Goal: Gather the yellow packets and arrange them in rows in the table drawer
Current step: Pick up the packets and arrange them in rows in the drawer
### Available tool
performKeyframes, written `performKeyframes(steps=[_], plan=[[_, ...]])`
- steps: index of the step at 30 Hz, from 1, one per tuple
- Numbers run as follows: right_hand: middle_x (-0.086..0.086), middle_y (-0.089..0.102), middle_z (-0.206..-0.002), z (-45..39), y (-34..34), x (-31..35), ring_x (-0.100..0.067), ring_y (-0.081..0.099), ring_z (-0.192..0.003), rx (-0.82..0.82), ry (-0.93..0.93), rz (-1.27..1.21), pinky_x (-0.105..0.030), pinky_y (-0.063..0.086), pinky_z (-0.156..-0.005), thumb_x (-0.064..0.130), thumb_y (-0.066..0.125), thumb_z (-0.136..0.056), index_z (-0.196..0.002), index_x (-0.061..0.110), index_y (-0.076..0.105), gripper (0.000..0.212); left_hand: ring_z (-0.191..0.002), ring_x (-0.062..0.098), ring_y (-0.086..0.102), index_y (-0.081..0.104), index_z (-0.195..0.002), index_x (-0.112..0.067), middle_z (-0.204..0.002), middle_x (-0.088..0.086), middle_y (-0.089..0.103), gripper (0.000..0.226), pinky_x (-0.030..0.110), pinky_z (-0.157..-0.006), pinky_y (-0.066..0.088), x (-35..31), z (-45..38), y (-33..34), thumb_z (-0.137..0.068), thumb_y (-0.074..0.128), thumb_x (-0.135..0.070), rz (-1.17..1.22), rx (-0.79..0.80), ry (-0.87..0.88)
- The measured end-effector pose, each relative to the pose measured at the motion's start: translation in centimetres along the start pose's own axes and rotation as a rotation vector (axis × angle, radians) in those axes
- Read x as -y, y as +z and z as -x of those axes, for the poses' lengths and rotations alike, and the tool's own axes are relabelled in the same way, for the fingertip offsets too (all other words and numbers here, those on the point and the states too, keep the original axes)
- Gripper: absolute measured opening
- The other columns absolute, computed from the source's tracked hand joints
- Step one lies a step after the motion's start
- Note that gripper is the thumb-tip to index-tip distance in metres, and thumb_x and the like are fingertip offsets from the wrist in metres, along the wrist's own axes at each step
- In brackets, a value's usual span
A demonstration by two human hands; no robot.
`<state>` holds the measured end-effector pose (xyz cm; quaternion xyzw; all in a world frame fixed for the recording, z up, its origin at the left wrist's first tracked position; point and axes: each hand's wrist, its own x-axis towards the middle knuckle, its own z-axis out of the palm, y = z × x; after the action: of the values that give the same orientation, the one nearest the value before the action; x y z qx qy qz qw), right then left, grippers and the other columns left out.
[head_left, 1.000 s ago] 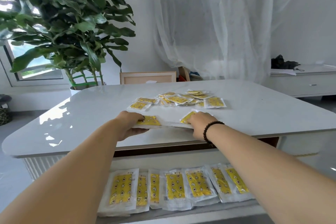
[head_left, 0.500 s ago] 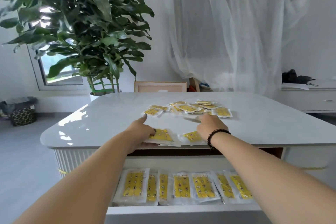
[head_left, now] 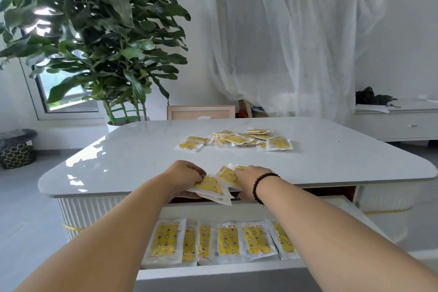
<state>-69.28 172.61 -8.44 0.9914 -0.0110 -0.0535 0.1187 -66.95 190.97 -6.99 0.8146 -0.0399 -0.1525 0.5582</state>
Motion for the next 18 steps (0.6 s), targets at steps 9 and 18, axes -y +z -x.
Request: performKeyframes(steps=[9,18], plan=[[-0.009,0.059,-0.087,-0.2,0.1,1.4,-0.027,0.052,-0.074,-0.17,-0.147,0.292,-0.031,0.041,-0.062,-0.001,0.054,-0.085,-0.101,0.007,0.06,0.019,-0.081,0.02,0.062,0.071,-0.103,-0.01,-0.108,0.009,0.062,0.025,0.024,-0.051,0.056,0.1,0.6,-1.9,-0.089,0.055,0.002,-0.155,-0.011,0.041],[-0.007,0.06,-0.094,0.3,0.0,-0.5,-0.026,0.051,-0.072,-0.341,-0.096,-0.034,-0.03,0.04,-0.062,0.012,0.04,-0.093,-0.109,0.012,0.052,0.02,-0.08,0.02,0.062,0.072,-0.103,-0.015,-0.106,0.007,0.063,0.025,0.028,-0.062,0.06,1.5,1.2,-4.1,-0.089,0.056,-0.002,-0.251,-0.015,0.056]])
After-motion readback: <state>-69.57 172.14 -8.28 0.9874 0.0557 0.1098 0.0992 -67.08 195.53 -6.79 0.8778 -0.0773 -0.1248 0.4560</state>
